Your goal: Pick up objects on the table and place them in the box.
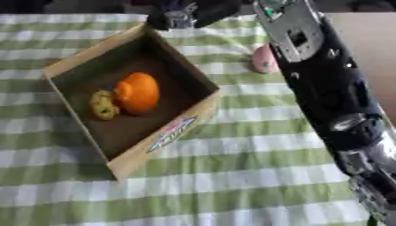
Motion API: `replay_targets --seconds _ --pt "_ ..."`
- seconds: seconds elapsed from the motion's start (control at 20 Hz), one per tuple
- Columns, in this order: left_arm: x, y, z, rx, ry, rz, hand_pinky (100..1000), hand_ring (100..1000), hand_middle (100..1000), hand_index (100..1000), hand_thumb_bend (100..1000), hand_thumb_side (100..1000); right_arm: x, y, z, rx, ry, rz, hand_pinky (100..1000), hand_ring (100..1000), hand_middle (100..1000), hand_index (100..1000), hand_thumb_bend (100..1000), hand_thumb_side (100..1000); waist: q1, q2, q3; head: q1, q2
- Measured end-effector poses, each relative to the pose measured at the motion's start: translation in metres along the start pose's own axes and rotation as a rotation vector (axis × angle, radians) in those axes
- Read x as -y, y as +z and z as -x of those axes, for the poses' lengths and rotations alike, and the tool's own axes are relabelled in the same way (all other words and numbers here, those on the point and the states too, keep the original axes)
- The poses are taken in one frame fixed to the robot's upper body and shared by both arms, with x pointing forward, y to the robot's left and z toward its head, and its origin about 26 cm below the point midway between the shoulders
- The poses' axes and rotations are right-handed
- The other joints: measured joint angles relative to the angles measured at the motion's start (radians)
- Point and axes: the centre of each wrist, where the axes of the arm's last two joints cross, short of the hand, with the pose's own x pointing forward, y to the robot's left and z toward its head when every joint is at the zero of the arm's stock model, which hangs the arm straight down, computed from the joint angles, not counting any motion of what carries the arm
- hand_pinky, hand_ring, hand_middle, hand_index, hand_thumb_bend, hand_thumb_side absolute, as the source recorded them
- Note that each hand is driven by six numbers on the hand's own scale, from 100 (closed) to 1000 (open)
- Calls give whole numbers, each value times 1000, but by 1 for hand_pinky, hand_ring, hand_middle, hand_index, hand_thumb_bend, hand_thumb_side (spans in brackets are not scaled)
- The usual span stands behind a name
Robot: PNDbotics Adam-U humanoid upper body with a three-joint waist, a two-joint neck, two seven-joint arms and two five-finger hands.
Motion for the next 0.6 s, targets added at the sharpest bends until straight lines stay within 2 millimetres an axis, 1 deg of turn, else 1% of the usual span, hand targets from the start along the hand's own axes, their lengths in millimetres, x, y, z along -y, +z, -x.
replay_targets --seconds 0.25,0.4,0.45,0.5,0.6 --pt "0 0 0 -2 -1 -2 574 719 698 773 100 979 -1 22 33 -140 29 26 783 832 776 953 484 738 3 0 -3 8 0" --pt "0 0 0 -3 -2 -3 574 720 698 773 100 980 -5 33 49 -206 44 35 783 835 780 957 476 753 4 -1 -5 11 0" --pt "0 0 0 -3 -3 -3 574 720 698 773 100 980 -6 36 54 -226 48 39 783 837 781 959 426 694 4 -1 -7 13 0" --pt "0 0 0 -4 -3 -4 574 720 699 773 100 980 -8 40 59 -245 53 43 782 838 781 960 475 751 4 -1 -9 14 0" --pt "0 0 0 -4 -4 -4 574 720 699 773 100 982 -10 47 69 -284 63 50 781 840 770 954 477 739 4 -1 -10 17 0"
